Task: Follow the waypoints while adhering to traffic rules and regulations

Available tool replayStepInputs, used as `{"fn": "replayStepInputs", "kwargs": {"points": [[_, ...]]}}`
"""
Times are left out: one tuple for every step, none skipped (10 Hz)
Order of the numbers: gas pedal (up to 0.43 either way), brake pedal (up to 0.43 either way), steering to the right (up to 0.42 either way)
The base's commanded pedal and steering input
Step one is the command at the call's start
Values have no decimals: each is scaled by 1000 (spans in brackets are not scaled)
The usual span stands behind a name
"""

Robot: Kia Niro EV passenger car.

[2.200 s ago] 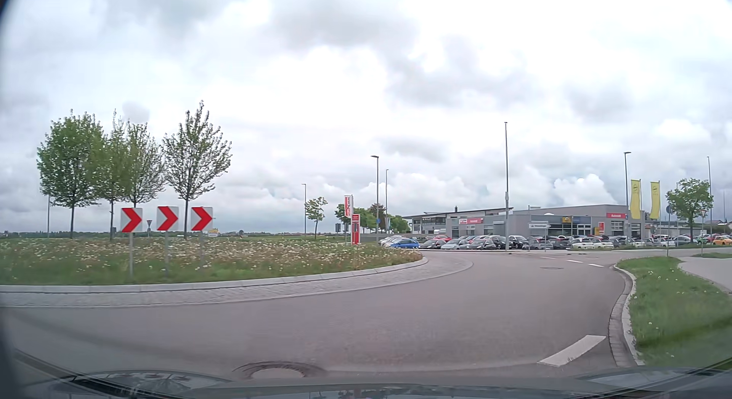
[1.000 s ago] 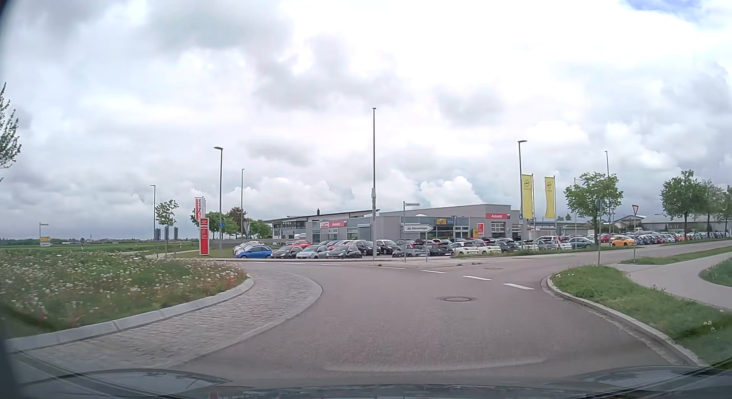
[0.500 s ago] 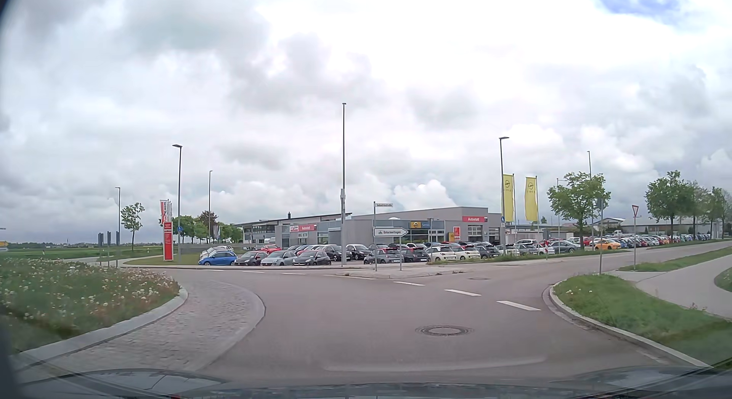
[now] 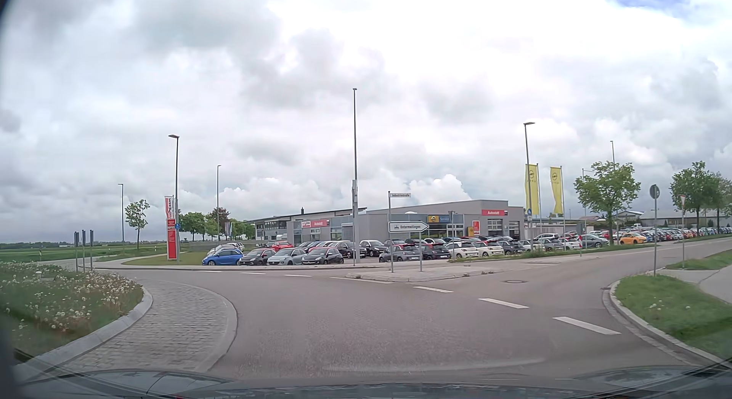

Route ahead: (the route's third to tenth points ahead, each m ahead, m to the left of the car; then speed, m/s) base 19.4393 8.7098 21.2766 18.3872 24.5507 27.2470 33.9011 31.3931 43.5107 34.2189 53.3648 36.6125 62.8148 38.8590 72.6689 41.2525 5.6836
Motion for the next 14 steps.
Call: {"fn": "replayStepInputs", "kwargs": {"points": [[157, 12, -169], [157, 12, -198], [157, 12, -221], [157, 12, -243], [157, 12, -259], [157, 12, -266], [157, 12, -272], [157, 12, -277], [169, 12, -271], [197, 12, -249], [197, 12, -228], [197, 12, -212], [197, 12, -206], [197, 12, -204]]}}
